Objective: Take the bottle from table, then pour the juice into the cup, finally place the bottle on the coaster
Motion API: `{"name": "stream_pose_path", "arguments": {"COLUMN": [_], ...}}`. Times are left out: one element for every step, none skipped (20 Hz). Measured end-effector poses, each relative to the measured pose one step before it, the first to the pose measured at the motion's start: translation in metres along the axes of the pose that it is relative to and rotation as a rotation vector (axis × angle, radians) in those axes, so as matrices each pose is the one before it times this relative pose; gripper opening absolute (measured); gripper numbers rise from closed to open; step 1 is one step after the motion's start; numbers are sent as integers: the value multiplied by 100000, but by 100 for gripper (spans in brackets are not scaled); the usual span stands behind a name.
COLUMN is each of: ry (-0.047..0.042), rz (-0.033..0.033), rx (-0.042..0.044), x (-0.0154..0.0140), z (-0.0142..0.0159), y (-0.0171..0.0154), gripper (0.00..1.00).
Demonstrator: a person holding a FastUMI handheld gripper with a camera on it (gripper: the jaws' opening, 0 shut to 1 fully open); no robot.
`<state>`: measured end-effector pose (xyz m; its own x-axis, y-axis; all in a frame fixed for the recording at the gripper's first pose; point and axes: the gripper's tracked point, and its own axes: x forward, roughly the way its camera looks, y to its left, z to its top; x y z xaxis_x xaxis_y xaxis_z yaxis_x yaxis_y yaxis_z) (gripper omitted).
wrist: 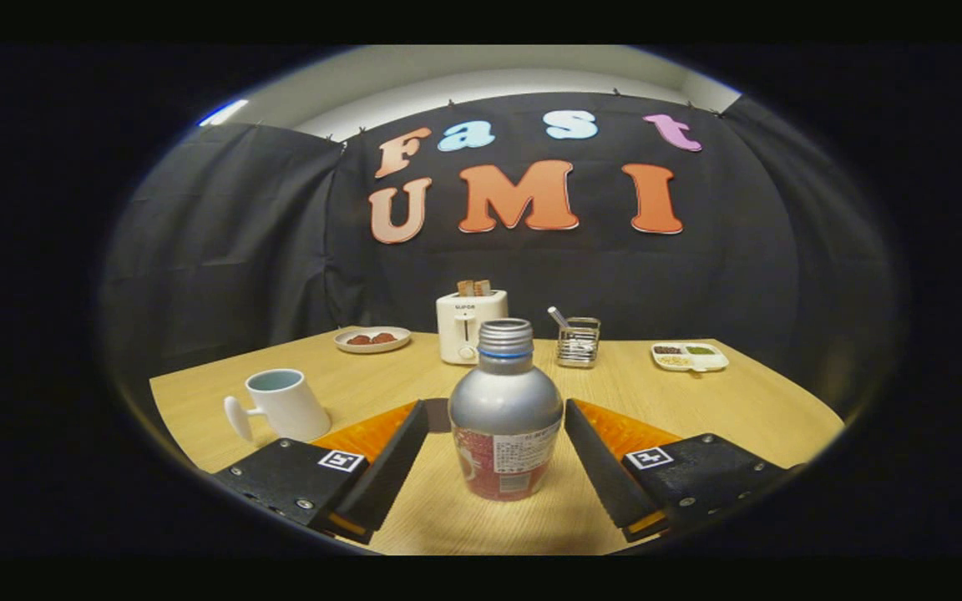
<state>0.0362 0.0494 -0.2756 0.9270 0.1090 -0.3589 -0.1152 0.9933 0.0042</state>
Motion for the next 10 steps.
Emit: {"name": "stream_pose_path", "arguments": {"ry": [1560,1168,1508,1352,1200,981,248,493,626,-586], "rz": [-236,-106,-103,-672,-532,-510,-1098,-1394,-45,-394], "rx": [297,416,201,41,-80,-86,-223,-255,467,615], "x": [250,89,352,201,267,101,104,202,182,104], "z": [-628,-428,-506,-473,-382,-364,-101,-211,-264,123], "y": [-30,10,88,-53,-122,-75,-230,-246,10,113], "gripper": [98,98,98,98,98,98,98,93,88,80]}}
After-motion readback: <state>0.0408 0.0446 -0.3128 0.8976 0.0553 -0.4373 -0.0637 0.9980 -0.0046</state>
